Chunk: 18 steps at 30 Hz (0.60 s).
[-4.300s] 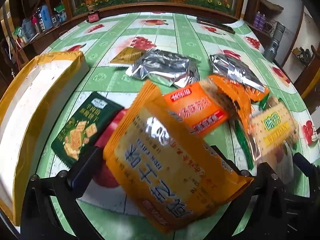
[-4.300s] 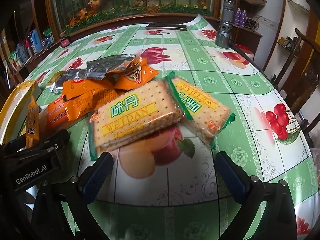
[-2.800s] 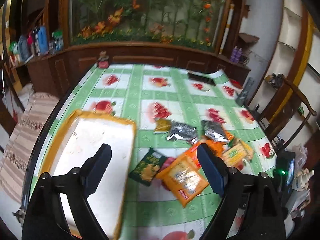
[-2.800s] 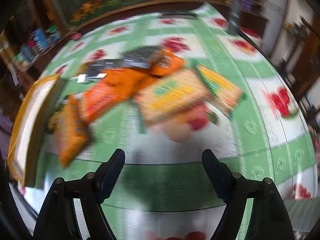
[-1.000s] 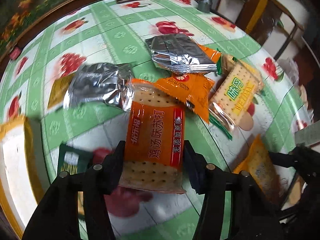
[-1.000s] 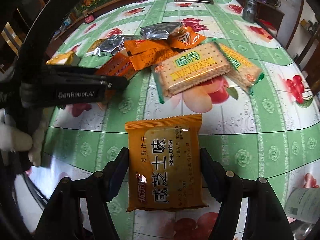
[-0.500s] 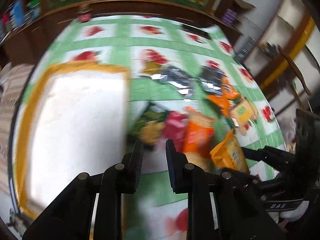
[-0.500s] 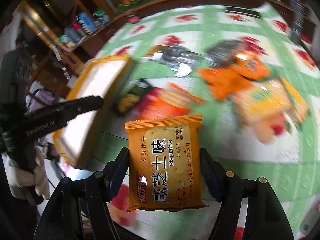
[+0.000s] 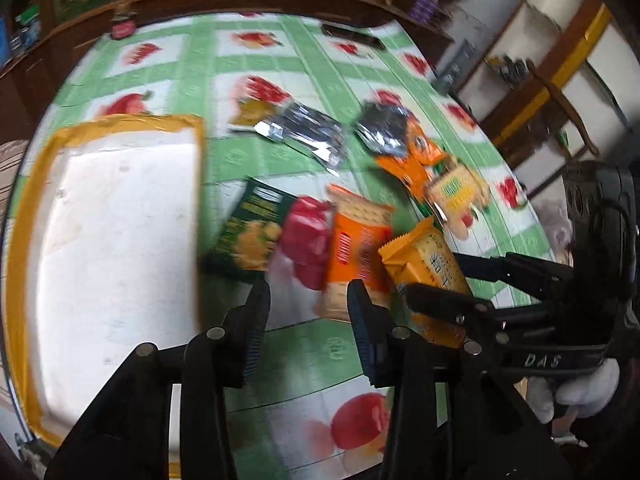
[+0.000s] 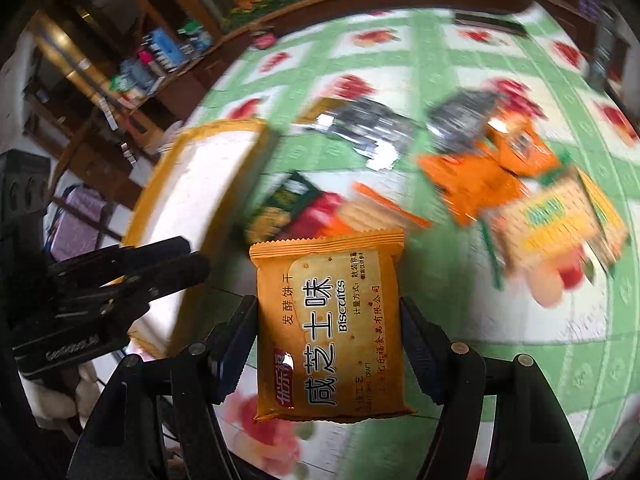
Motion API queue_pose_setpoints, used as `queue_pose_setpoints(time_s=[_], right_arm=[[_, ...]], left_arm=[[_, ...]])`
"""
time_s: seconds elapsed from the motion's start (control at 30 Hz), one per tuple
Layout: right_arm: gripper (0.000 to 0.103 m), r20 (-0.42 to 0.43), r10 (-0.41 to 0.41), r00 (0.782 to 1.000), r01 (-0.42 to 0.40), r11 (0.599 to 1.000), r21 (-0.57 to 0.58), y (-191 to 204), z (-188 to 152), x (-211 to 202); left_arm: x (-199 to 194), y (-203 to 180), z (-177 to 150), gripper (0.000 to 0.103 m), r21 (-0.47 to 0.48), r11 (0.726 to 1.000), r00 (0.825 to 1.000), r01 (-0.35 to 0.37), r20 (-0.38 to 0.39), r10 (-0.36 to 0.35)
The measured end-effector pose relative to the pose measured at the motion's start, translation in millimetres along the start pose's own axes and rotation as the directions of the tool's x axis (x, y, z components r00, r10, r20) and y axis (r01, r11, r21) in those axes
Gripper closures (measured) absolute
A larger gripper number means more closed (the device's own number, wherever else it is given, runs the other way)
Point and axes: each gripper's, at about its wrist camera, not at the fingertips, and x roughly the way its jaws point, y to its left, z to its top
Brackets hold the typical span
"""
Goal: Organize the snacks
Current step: 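Lift the orange biscuit bag with the right gripper while the left gripper grasps an orange cracker pack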
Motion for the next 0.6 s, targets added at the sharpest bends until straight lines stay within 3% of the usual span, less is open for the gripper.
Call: queue_pose_setpoints(time_s=[0.1,0.3,0.6], right_arm=[[0.032,-0.02,-0.013,1.0,0.014,0.998,0.069,-27,-7,-2],[0.032,-0.047,-0.04,0.998,0.044,0.994,0.095,-55,-25,-6],[0.032,-0.05,-0.018,0.999,0.022,0.995,0.092,-71,-40,-14]], left_arm=[[15,-18,2,0.065,0.029,1.0,1.0,0.006,-0.014,-0.006],[44,-46,6,0.059,0.08,0.996,0.998,-0.025,-0.049,0.029],[40,-36,0,0.057,-0.035,0.999,1.0,-0.004,-0.02,0.003]])
